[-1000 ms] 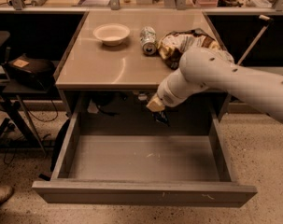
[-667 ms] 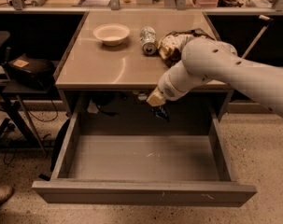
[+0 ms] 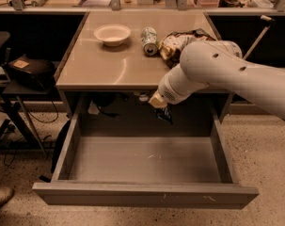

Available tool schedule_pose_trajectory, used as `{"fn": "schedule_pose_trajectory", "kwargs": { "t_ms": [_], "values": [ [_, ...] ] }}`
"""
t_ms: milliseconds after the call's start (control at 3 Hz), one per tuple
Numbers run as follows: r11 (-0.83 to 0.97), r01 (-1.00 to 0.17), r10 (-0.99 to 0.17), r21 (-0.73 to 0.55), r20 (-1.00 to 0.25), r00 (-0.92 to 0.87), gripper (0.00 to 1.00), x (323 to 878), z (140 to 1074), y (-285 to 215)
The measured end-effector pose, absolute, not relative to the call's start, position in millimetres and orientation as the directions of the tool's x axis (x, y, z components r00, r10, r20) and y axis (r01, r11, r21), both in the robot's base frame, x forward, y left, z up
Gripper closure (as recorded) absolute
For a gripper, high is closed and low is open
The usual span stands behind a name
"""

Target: Pick rxbar blueberry from top drawer and place on counter

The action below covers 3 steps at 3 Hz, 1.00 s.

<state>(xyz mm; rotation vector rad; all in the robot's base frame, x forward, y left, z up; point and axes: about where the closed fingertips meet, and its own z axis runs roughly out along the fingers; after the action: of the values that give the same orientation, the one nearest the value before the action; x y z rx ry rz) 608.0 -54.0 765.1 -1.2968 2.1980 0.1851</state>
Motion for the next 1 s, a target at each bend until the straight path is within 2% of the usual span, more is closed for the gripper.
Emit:
{"fn": "schedule_pose_trajectory", "kwargs": {
  "t_ms": [333, 667, 1000],
  "values": [
    [0.503, -0.803, -0.818, -0.319, -0.476, -0.323, 1.0, 568.6, 791.3, -42.9],
    [0.524, -0.738, -0.842, -0.425, -0.39, -0.373, 1.0, 520.6, 833.7, -84.3],
    [0.532, -0.713, -0.839, -0.457, -0.396, -0.372, 1.0, 525.8, 890.6, -96.7]
  ]
}}
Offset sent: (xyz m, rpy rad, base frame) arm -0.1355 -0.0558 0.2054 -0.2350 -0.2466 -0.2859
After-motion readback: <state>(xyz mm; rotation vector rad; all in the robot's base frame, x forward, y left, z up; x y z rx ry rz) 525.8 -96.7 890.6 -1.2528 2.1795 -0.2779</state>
